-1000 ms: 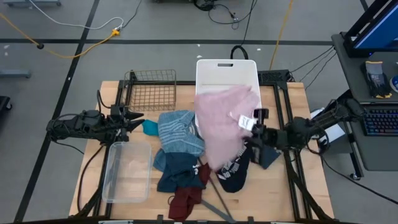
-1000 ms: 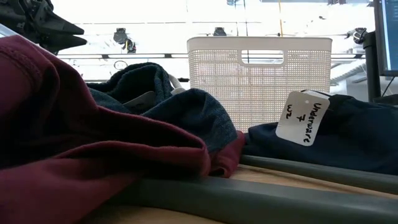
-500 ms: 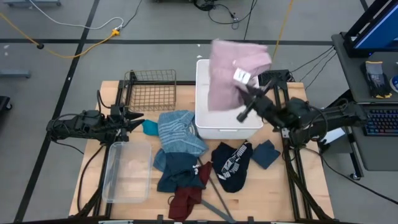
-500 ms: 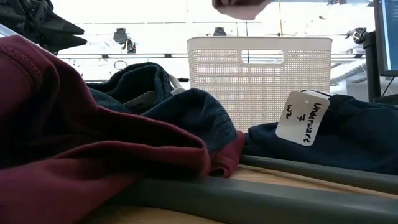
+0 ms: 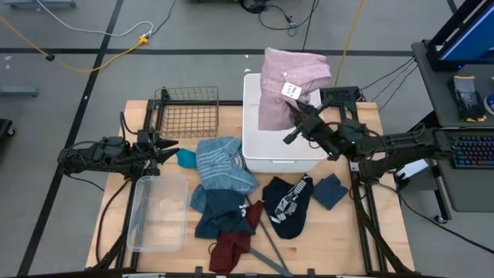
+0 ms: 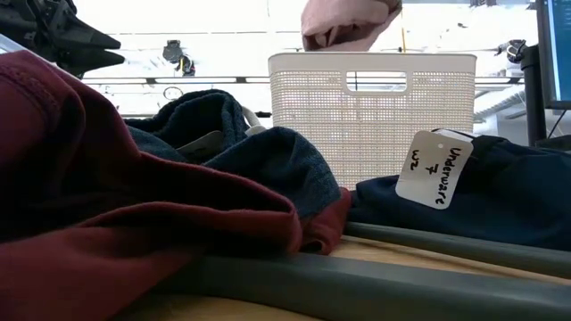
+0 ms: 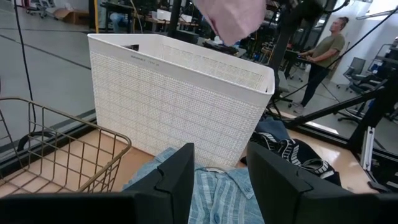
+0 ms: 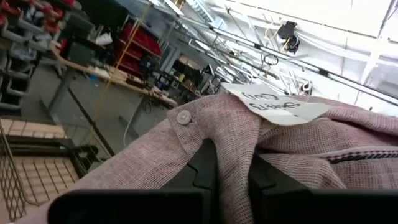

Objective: Pick & Place Cloths
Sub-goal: Put the pink shirt into the white bin

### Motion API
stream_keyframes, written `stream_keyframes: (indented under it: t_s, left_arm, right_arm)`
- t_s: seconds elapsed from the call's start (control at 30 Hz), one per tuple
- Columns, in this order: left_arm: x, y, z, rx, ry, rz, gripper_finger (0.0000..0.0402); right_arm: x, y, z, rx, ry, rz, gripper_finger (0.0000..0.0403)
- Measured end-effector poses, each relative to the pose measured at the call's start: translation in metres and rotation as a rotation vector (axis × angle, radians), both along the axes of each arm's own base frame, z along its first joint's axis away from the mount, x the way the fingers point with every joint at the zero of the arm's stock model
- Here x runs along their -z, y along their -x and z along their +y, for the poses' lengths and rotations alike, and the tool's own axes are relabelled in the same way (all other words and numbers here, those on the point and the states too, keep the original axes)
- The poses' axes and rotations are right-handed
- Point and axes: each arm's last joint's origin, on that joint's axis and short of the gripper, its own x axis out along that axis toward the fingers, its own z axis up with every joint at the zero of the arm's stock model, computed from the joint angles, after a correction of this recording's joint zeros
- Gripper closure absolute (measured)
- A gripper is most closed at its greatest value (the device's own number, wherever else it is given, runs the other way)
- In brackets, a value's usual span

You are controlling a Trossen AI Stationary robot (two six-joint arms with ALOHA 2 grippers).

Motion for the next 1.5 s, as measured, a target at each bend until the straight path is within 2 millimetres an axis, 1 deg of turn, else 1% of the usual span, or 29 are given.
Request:
stream_keyframes:
  t_s: [0.13,0.27,0.37,0.47,0.6,0.73,0.9,1.0,1.17,1.3,1.5]
  left_arm:
    - [0.000,0.000,0.000,0.000,0.001,0.000,0.0254]
    - [0.000,0.000,0.000,0.000,0.001,0.000,0.0254]
    - [0.000,0.000,0.000,0.000,0.000,0.000,0.0254]
    - [0.000,0.000,0.000,0.000,0.000,0.000,0.0254]
    - [0.000,0.000,0.000,0.000,0.001,0.000,0.0254]
    - [0.000,0.000,0.000,0.001,-0.002,0.001,0.0254]
    - [0.000,0.000,0.000,0.001,-0.002,0.002,0.0254]
    - [0.000,0.000,0.000,0.001,-0.002,0.002,0.0254]
    - [0.000,0.000,0.000,0.001,-0.002,0.003,0.0254]
    - [0.000,0.000,0.000,0.002,-0.002,0.004,0.0254]
    - [0.000,0.000,0.000,0.003,-0.003,0.004,0.0254]
  right_arm:
    - [0.009,-0.004,-0.014,0.038,-0.075,0.004,0.0389]
    - [0.023,-0.004,-0.031,0.078,-0.225,0.002,0.0389]
    - [0.028,-0.002,-0.039,0.030,-0.332,-0.040,0.0389]
    - [0.025,-0.002,-0.046,-0.025,-0.428,-0.046,0.0389]
    - [0.019,-0.001,-0.056,-0.005,-0.549,0.000,0.0389]
    - [0.014,0.001,-0.067,0.019,-0.682,0.001,0.0389]
    - [0.025,-0.004,-0.075,0.030,-0.851,0.003,0.0389]
    - [0.031,-0.009,-0.078,-0.003,-0.923,0.003,0.0389]
    - [0.041,-0.017,-0.080,0.014,-0.955,0.031,0.0389]
    - [0.049,-0.020,-0.081,0.041,-0.980,0.066,0.0389]
    - [0.073,-0.029,-0.085,0.104,-1.072,0.158,0.0389]
